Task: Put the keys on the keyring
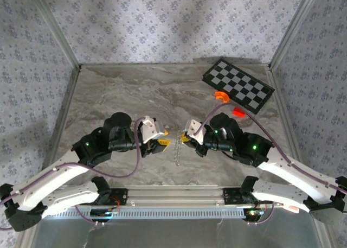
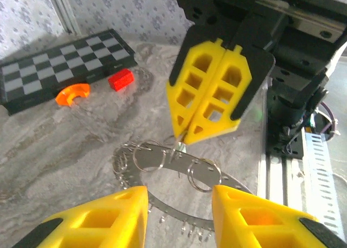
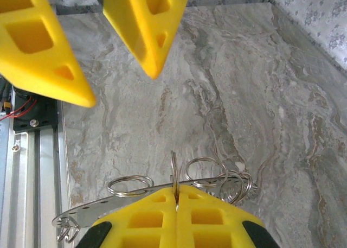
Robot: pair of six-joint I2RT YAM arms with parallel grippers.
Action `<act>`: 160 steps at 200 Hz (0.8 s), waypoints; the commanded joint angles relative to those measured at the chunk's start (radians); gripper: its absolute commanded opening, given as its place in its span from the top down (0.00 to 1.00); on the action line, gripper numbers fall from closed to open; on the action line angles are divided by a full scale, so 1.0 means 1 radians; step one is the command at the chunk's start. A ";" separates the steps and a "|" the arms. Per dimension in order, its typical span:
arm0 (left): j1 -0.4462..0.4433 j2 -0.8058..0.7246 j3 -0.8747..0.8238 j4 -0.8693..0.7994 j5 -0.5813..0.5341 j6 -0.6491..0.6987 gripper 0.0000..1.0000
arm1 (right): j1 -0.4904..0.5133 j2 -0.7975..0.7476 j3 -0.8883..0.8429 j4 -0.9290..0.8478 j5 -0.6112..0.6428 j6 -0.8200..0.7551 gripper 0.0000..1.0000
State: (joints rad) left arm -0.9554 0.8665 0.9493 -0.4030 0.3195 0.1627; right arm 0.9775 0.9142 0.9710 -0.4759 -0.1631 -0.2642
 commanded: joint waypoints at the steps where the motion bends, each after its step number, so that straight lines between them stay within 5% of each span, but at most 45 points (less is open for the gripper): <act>1: 0.009 0.007 0.032 -0.022 0.038 -0.009 0.64 | -0.010 0.013 0.046 0.006 -0.028 0.016 1.00; 160: 0.035 0.141 0.039 0.090 0.087 0.029 0.72 | -0.014 0.046 0.059 0.011 -0.099 0.014 1.00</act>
State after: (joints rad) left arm -0.9245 0.9962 0.9508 -0.3386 0.3763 0.1722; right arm 0.9665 0.9630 0.9920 -0.4831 -0.2329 -0.2584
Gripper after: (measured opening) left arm 0.294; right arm 0.052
